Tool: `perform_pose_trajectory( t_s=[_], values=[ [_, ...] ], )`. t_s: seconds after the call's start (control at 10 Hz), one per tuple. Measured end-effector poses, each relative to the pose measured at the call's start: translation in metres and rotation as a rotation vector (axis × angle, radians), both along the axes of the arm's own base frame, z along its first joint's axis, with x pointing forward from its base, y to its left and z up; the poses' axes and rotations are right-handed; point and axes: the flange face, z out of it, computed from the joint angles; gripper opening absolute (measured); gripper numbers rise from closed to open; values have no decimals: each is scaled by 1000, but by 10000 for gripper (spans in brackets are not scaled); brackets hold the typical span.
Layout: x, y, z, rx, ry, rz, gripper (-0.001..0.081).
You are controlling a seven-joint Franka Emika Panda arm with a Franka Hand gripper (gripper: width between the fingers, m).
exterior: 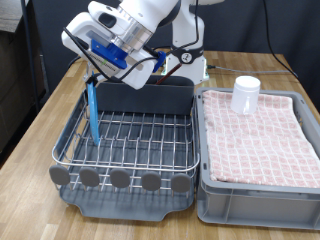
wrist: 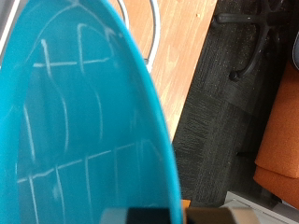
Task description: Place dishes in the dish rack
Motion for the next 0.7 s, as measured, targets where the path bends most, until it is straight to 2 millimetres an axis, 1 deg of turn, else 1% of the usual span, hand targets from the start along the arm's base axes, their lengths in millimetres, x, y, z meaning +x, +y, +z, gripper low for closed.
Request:
perform_pose_trajectory(
  t_s=[0.7],
  values=[
    [3,0,-13,25,-1,-16,22]
  ],
)
